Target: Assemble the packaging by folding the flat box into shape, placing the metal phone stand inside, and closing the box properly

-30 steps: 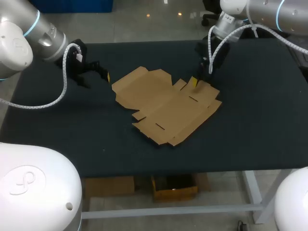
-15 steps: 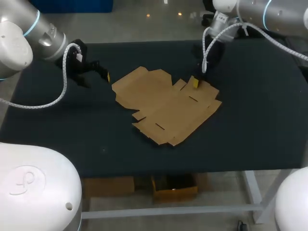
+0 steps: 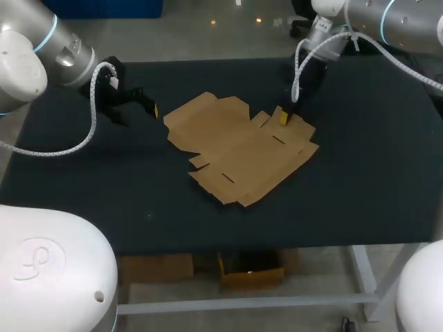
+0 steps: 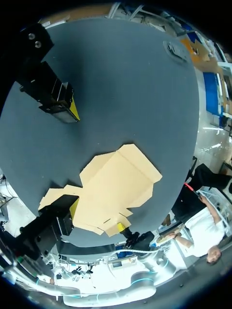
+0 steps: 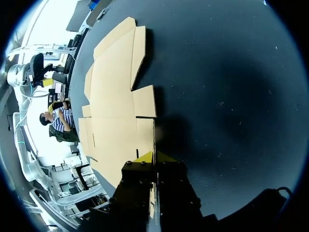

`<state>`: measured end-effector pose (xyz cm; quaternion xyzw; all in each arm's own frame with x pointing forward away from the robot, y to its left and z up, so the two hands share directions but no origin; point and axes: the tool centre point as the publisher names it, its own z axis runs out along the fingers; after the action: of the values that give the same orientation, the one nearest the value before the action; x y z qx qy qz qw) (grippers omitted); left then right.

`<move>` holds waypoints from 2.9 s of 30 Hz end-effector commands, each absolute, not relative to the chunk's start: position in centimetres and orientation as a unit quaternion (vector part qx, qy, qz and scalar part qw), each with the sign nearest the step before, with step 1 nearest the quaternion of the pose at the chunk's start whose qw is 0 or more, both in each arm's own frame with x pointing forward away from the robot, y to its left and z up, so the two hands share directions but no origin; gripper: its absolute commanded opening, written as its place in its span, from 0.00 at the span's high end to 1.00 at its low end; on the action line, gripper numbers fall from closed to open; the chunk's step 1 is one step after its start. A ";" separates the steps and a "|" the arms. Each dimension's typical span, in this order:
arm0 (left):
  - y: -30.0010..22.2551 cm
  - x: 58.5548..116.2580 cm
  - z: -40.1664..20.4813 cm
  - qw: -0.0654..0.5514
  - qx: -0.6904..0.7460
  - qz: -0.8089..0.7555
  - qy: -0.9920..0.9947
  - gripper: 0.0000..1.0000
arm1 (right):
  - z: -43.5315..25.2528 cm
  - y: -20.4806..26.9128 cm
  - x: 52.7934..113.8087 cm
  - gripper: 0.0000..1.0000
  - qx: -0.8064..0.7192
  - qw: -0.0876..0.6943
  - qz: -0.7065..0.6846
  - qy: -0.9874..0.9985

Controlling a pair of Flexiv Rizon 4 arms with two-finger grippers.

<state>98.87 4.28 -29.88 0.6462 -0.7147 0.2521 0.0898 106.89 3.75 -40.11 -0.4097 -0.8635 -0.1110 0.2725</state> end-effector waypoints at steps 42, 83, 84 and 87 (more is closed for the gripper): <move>4.3 98.9 -29.8 0.090 0.647 0.249 -0.715 0.00 | -38.7 5.0 102.1 0.51 -0.534 0.230 -0.283 -0.763; 4.3 98.9 -29.8 0.090 0.647 0.249 -0.715 0.00 | -39.4 4.6 104.1 0.50 -0.433 0.331 -0.165 -0.822; 4.3 98.9 -29.8 0.090 0.647 0.249 -0.715 0.00 | -39.5 4.6 104.0 0.51 -0.433 0.332 -0.164 -0.822; 4.3 98.9 -29.8 0.090 0.647 0.249 -0.715 0.00 | -39.7 4.5 103.5 0.54 -0.436 0.336 -0.161 -0.820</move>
<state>98.88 4.29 -29.87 0.6462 -0.7148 0.2519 0.0900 103.06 4.58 -39.42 -0.4484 -0.8158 -0.1877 0.3134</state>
